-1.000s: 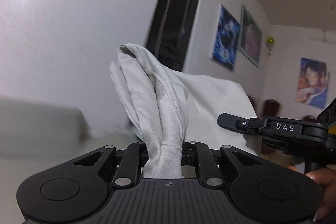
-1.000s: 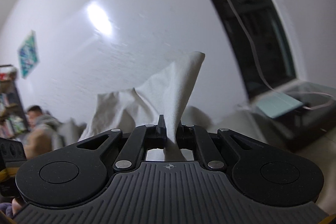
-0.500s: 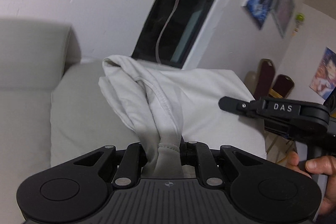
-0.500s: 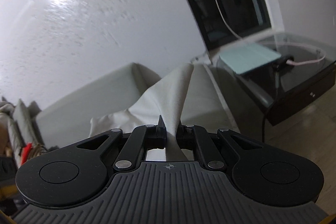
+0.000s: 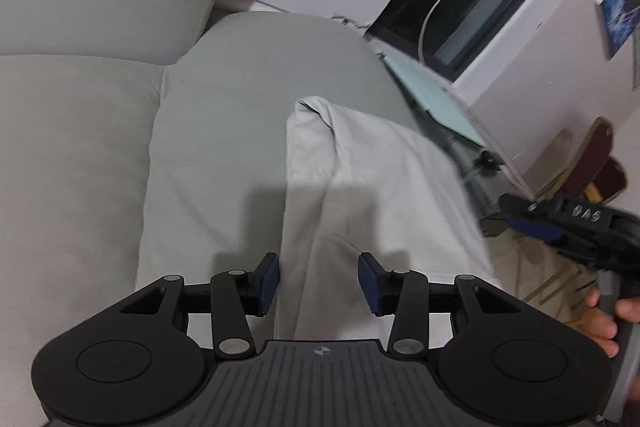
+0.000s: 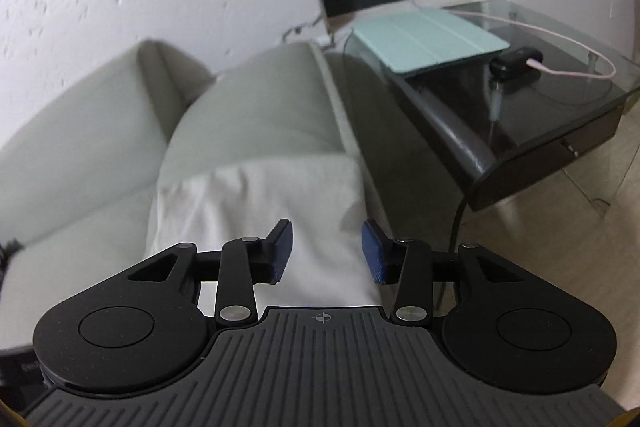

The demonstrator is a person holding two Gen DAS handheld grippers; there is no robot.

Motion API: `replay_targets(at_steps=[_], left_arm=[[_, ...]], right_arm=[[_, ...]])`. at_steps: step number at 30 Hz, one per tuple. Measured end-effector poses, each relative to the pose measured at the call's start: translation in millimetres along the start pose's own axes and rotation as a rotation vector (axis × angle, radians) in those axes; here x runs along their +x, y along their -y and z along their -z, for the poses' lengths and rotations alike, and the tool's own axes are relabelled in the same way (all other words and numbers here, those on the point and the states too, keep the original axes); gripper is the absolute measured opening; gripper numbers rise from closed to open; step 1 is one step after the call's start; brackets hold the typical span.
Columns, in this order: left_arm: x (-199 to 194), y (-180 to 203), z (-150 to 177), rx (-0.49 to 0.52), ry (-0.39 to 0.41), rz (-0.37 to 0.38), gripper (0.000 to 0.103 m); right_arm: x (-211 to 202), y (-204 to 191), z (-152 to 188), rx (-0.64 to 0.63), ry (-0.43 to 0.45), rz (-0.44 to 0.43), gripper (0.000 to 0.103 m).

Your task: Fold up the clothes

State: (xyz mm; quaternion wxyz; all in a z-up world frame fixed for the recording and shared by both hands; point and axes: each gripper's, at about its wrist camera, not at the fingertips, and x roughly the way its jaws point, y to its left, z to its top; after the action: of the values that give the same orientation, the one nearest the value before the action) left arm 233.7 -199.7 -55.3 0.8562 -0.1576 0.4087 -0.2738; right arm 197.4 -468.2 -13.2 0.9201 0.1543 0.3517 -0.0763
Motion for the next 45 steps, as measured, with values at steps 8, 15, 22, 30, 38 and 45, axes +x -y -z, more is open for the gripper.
replay_targets(at_steps=[8, 15, 22, 30, 38, 45], left_arm=[[-39.5, 66.1, -7.0, 0.202, 0.072, -0.176, 0.056], [7.9, 70.1, 24.3, 0.27, -0.25, -0.285, 0.016], [-27.4, 95.1, -0.3, 0.302, -0.246, -0.328, 0.046], [-91.6, 139.4, -24.4, 0.216, -0.166, -0.331, 0.084], [-123.9, 167.1, -26.9, 0.267, -0.076, -0.411, 0.091], [-141.6, 172.9, -33.7, 0.262, -0.048, -0.417, 0.092]], right_arm=[[-53.8, -36.4, 0.9, -0.074, -0.173, -0.066, 0.058], [-40.6, -7.2, 58.9, -0.165, -0.398, 0.102, 0.004], [-113.5, -1.0, 8.4, -0.017, -0.254, 0.011, 0.067], [-162.2, -32.3, -29.4, -0.04, -0.255, 0.063, 0.082], [-199.6, -59.3, -33.1, -0.145, -0.185, 0.181, 0.083], [-209.3, -66.8, -31.2, -0.153, -0.195, 0.181, 0.083]])
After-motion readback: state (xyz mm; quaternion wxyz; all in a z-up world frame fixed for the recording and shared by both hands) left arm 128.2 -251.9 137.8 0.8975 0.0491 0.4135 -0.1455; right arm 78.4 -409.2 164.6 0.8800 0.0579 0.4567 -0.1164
